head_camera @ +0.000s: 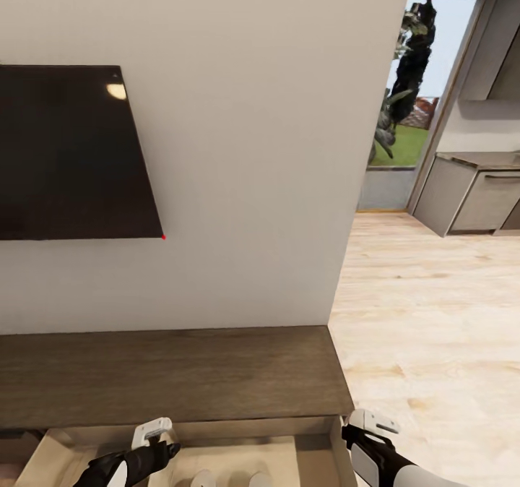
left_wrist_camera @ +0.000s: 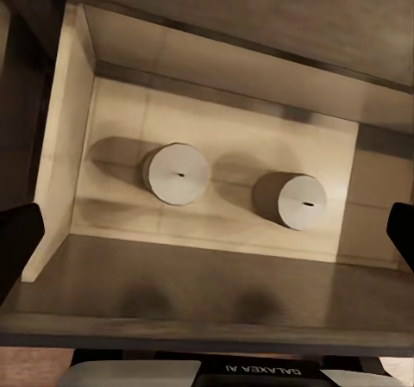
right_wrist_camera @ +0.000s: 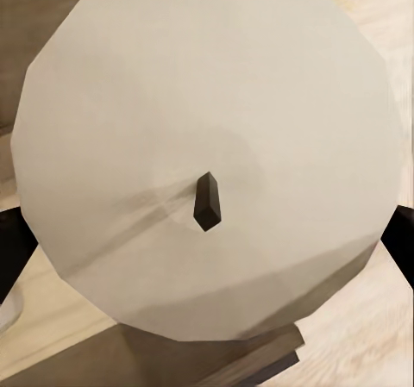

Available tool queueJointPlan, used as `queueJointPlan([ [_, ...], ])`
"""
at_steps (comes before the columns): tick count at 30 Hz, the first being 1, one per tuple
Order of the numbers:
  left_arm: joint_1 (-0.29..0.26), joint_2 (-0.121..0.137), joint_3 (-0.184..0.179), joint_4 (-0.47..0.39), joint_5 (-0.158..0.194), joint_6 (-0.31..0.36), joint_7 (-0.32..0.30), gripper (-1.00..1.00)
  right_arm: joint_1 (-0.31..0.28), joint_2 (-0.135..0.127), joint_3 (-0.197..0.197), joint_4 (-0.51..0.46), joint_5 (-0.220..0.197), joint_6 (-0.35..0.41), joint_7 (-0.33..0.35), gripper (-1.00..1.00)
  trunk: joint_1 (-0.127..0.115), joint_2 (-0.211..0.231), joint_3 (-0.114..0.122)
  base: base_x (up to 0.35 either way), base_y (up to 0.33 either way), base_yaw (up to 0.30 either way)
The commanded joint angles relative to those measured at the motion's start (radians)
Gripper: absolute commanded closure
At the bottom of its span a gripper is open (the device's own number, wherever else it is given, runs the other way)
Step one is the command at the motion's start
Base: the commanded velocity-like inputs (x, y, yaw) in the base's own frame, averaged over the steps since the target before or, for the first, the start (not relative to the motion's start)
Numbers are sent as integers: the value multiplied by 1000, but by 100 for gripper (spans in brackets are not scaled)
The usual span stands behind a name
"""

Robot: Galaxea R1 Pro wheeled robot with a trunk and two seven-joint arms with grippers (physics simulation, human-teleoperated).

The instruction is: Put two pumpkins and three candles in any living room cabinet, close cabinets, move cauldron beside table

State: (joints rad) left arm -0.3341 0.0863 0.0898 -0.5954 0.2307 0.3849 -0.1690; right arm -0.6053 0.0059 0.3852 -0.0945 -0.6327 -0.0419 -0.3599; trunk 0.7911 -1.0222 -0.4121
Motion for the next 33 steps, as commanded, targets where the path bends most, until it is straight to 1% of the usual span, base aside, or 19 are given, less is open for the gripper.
queueJointPlan([
  [1,0,0,4,-1,6,8,-3,-100,-1,0,7,0,-7,-5,-3,100,0,-1,-1,5,4,0],
  [9,0,-1,1,-1,5,8,-4,-100,-1,0,6,-4,-2,-5,-4,100,0,-1,-1,1,50,0],
  [17,0,1,2,-16,15,21,-11,-100,-1,-1,6,-6,-1,-6,-4,100,0,-1,-1,0,1,0],
  [20,0,3,3,-60,19,38,-12,-100,-1,0,6,-6,-1,-6,-4,100,0,-1,-1,0,0,0],
  [22,0,3,4,-120,20,91,-12,-100,-1,0,6,-7,-1,-6,-4,100,0,-1,-1,0,0,0],
  [23,0,4,5,-168,20,152,-12,-100,-1,0,6,-7,-1,-6,-3,100,0,-1,-1,0,0,0],
  [26,0,8,10,-344,20,368,-13,-100,-1,0,6,-8,-1,-6,-2,100,12,-22,-10,0,0,0],
  [27,0,8,10,-373,20,398,-13,-100,-1,0,6,-8,-1,-7,-2,100,15,-29,-14,0,0,0],
  [29,1,10,13,-472,20,489,-13,-100,-1,0,6,-8,-1,-7,-2,100,23,-43,-20,0,0,0],
  [30,1,10,13,-508,21,516,-13,-100,-1,0,6,-8,-1,-7,-2,100,27,-50,-23,0,0,0],
  [33,1,9,15,-558,28,551,-13,-100,-1,0,6,-8,-1,-7,-2,100,38,-71,-32,0,0,0],
])
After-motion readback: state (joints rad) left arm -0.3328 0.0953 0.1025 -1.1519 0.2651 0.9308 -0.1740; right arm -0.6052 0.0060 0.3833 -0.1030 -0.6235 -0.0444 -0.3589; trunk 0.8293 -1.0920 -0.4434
